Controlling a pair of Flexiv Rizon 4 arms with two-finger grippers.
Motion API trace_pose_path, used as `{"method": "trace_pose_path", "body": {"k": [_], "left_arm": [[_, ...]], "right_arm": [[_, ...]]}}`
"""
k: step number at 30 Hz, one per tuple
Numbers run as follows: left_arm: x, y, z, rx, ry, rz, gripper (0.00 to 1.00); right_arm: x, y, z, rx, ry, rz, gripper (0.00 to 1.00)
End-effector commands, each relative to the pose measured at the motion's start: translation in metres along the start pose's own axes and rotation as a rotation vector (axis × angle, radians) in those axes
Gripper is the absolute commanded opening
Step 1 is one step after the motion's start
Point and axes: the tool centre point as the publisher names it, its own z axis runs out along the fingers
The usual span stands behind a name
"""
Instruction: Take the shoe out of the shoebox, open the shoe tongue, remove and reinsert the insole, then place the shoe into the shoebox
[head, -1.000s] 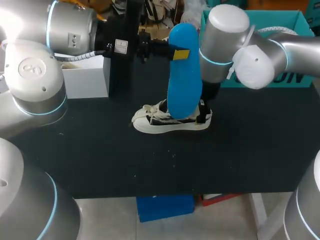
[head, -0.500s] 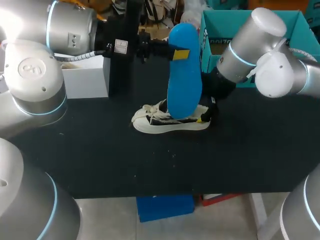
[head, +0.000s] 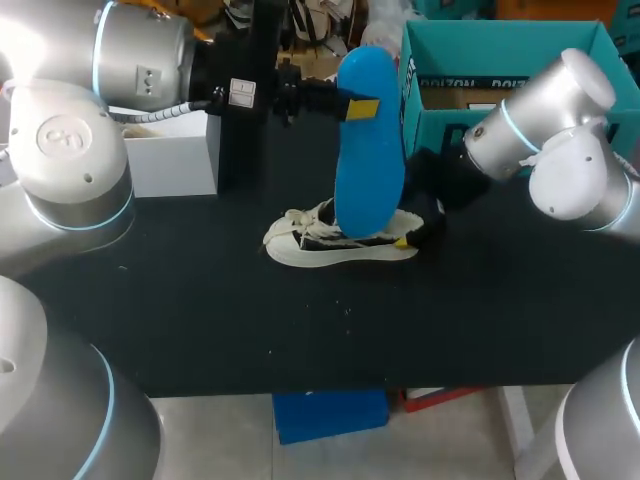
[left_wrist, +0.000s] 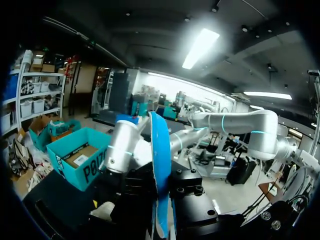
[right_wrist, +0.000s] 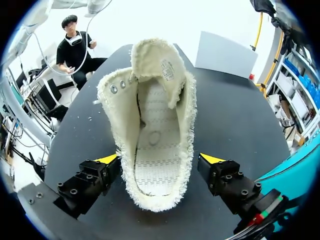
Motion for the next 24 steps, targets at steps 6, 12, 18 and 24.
{"method": "trace_pose_path", "body": {"k": [6,12,18,24], "left_arm": [[0.0,0.001,0.001,0.003,-0.002,0.002,0.0],[0.0,0.001,0.001,0.003,-0.002,0.002,0.0],[0.0,0.001,0.001,0.003,-0.002,0.002,0.0],[0.0,0.001,0.001,0.003,-0.002,0.002,0.0]], "right_arm": [[0.0,-0.01,0.014,-0.122,0.005,0.019,1.0],[0.0,-0.014,0.018,-0.138,0.009,0.031,1.0],[0.0,-0.017,0.02,-0.145,0.012,0.039,1.0],[0.0,-0.019,0.022,-0.151,0.015,0.044,1.0]]}}
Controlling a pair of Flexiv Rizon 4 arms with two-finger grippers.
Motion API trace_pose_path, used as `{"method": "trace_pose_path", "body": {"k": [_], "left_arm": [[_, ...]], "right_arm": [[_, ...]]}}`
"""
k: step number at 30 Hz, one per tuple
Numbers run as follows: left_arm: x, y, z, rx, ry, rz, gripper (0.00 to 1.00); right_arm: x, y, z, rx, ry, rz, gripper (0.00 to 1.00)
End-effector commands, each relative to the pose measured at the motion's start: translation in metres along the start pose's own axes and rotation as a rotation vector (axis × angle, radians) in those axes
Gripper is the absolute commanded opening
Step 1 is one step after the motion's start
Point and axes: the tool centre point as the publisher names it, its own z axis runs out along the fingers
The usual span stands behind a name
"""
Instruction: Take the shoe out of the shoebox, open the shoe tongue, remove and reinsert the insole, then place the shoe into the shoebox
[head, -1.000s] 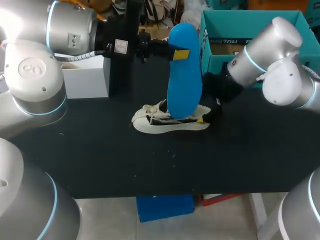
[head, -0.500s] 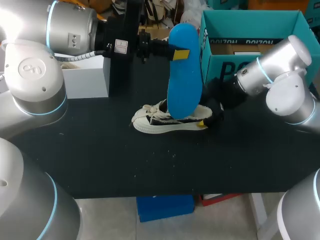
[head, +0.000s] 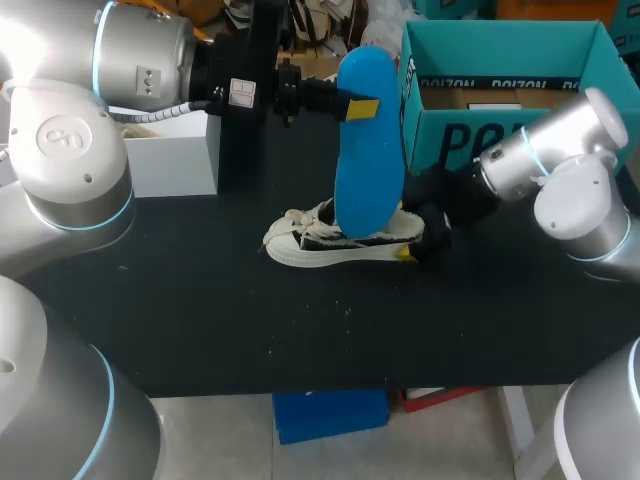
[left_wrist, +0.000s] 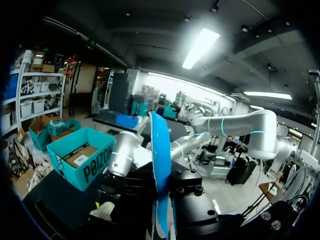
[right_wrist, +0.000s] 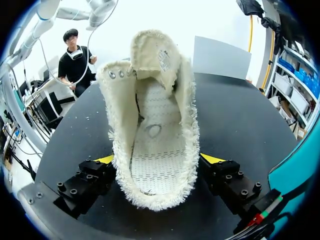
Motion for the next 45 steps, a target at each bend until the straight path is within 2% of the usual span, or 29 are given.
{"method": "trace_pose_path", "body": {"k": [1,5,10,13,22,28,34,41,43,45], "left_arm": [[0.0,0.001,0.001,0.003,-0.002,0.002,0.0],[0.0,0.001,0.001,0.003,-0.002,0.002,0.0],[0.0,0.001,0.001,0.003,-0.002,0.002,0.0],[0.0,0.001,0.001,0.003,-0.002,0.002,0.0],[0.0,0.001,0.001,0.003,-0.002,0.002,0.0],[0.0,0.001,0.001,0.003,-0.002,0.002,0.0],[0.0,0.001,0.001,0.003,-0.002,0.002,0.0],[0.0,0.001,0.001,0.003,-0.002,0.002,0.0],[0.0,0.001,0.001,0.003,-0.002,0.002,0.0],[0.0,0.001,0.001,0.003,-0.002,0.002,0.0]], "right_arm": [[-0.002,-0.001,0.003,-0.001,0.001,0.002,1.0],[-0.002,-0.002,0.0,0.006,0.004,0.003,1.0],[-0.006,-0.001,-0.017,0.074,-0.016,-0.011,1.0],[-0.008,0.003,-0.025,0.156,-0.024,-0.029,1.0],[-0.015,0.019,-0.039,0.335,-0.055,-0.069,1.0],[-0.02,0.032,-0.042,0.48,-0.083,-0.112,1.0],[-0.025,0.044,-0.045,0.583,-0.104,-0.162,1.0],[-0.028,0.064,-0.037,0.699,-0.103,-0.237,1.0],[-0.028,0.066,-0.034,0.756,-0.111,-0.233,1.0],[-0.028,0.068,-0.032,0.774,-0.113,-0.236,1.0]]}}
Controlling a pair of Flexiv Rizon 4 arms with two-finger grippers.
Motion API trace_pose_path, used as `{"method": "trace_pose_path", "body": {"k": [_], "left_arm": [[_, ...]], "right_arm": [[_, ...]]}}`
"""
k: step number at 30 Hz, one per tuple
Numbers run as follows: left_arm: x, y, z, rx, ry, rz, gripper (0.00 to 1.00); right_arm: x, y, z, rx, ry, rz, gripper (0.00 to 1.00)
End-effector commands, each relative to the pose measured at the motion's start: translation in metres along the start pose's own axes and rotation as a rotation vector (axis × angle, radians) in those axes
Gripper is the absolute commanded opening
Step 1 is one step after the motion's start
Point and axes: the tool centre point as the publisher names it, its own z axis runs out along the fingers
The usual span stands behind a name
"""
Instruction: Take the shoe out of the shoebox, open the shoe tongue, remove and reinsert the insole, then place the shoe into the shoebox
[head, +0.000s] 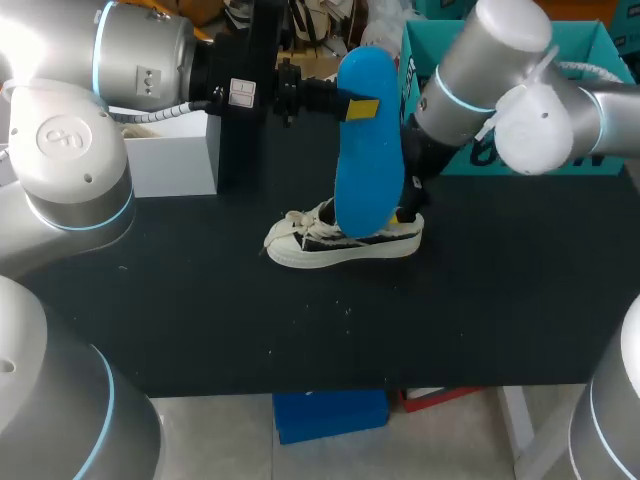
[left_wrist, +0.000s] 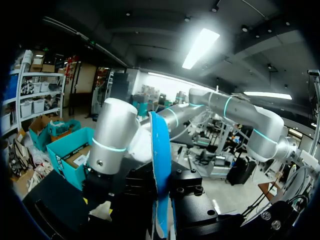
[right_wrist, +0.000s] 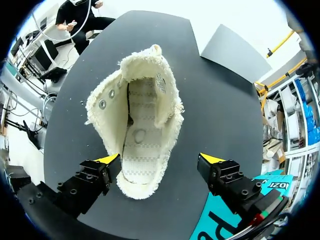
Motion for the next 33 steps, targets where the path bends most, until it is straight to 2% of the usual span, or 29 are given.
{"method": "trace_pose_path", "body": {"k": [1,11,17,28,31,33], "left_arm": [[0.0,0.001,0.001,0.003,-0.002,0.002,0.0],[0.0,0.001,0.001,0.003,-0.002,0.002,0.0],[0.0,0.001,0.001,0.003,-0.002,0.002,0.0],[0.0,0.001,0.001,0.003,-0.002,0.002,0.0],[0.0,0.001,0.001,0.003,-0.002,0.002,0.0],[0.0,0.001,0.001,0.003,-0.002,0.002,0.0]], "right_arm": [[-0.004,0.011,0.003,0.258,0.002,0.001,1.0],[-0.008,0.03,0.012,0.331,0.028,-0.063,1.0],[-0.013,0.043,0.018,0.333,0.049,-0.099,1.0],[-0.014,0.045,0.025,0.315,0.083,-0.098,1.0],[-0.014,0.045,0.027,0.32,0.101,-0.092,0.0],[-0.014,0.044,0.028,0.308,0.117,-0.099,0.0]]}}
